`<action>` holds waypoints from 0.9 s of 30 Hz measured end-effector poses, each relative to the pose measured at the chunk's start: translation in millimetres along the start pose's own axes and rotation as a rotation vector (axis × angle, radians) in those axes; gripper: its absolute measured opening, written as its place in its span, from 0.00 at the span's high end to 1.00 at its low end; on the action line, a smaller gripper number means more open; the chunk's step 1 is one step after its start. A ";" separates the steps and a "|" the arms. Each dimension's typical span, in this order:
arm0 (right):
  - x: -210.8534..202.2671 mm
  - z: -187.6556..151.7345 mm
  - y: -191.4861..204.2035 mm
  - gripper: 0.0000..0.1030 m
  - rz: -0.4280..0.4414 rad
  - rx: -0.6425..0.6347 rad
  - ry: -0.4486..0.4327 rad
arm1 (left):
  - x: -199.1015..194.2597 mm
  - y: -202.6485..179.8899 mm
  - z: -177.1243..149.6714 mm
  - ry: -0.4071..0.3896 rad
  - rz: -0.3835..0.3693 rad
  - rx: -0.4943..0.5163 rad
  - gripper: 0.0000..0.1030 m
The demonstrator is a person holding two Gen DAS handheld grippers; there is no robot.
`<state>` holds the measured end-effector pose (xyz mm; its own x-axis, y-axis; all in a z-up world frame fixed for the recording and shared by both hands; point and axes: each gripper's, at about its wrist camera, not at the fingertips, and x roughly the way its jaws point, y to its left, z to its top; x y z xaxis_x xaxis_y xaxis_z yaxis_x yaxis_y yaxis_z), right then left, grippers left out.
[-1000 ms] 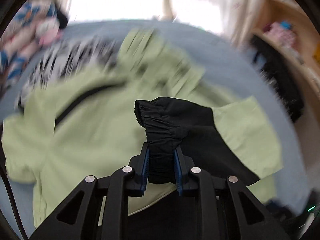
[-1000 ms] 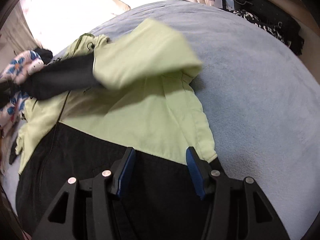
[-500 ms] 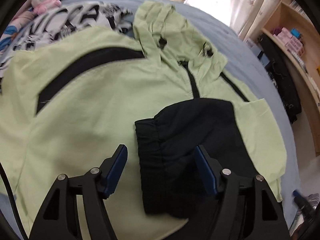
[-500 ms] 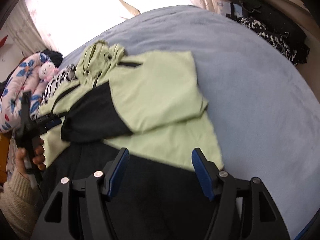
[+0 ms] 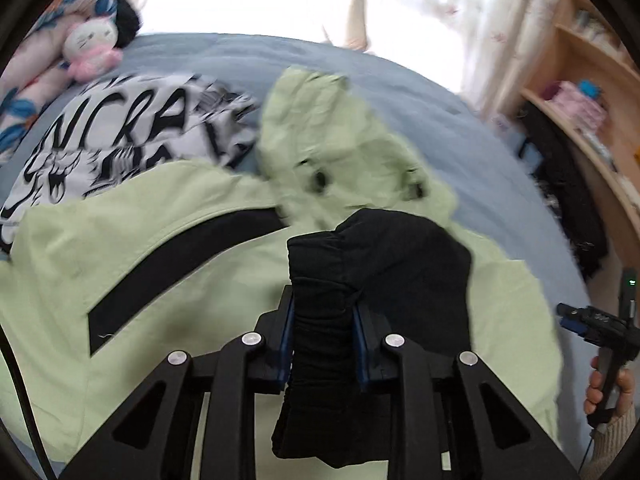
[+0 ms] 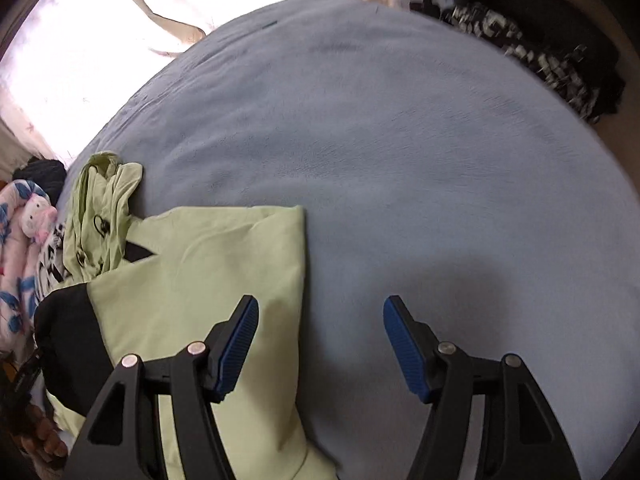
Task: Fold large clothes
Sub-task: 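Lay the sleeve flat on the jacket and open the left tool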
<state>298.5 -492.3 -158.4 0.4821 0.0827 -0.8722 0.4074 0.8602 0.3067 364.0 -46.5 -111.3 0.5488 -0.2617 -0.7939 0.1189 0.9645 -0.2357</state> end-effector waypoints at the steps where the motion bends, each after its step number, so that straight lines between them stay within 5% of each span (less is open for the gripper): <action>1: 9.0 2.5 1.5 0.37 0.017 0.004 0.015 | 15.2 7.3 -3.6 0.059 0.020 -0.011 0.76; 4: 30.0 2.7 9.9 0.37 0.017 -0.006 0.042 | 40.5 19.0 -19.9 0.153 0.056 -0.021 0.70; 6: 35.7 0.4 20.3 0.42 -0.001 -0.052 0.032 | 41.0 20.0 -24.8 0.135 0.046 -0.033 0.70; 7: 35.3 -0.6 30.0 0.89 -0.019 -0.116 0.019 | 39.5 18.0 -25.2 0.133 0.045 -0.041 0.71; 9: 28.8 2.8 37.8 0.99 -0.124 -0.174 -0.029 | 37.3 11.7 -23.2 0.131 0.007 -0.044 0.72; 11: 25.1 7.4 33.7 0.99 -0.164 -0.175 -0.074 | 38.3 -0.4 -21.7 0.109 0.002 -0.007 0.73; 16: 33.2 0.1 36.4 0.95 -0.208 -0.188 -0.009 | 55.2 -12.0 -22.4 0.144 0.076 0.030 0.69; 18: 15.8 -4.0 34.1 0.90 -0.162 -0.152 -0.014 | 48.9 -10.9 -20.4 0.152 0.079 0.024 0.66; 21: -19.0 -19.9 39.1 0.64 -0.128 -0.147 -0.067 | 20.3 -6.3 -21.9 0.122 0.101 0.028 0.58; 24: -43.6 -50.2 57.5 0.61 -0.101 -0.208 -0.083 | -12.7 -7.9 -27.1 0.040 0.132 0.047 0.56; 27: -48.7 -87.7 91.1 0.61 -0.054 -0.275 -0.054 | -33.1 -27.5 -38.5 0.005 0.085 0.070 0.55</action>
<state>244.1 -373.9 -121.4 0.5090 0.0120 -0.8607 0.2117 0.9674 0.1387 310.7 -65.8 -100.0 0.5551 -0.1790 -0.8123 0.1294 0.9833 -0.1283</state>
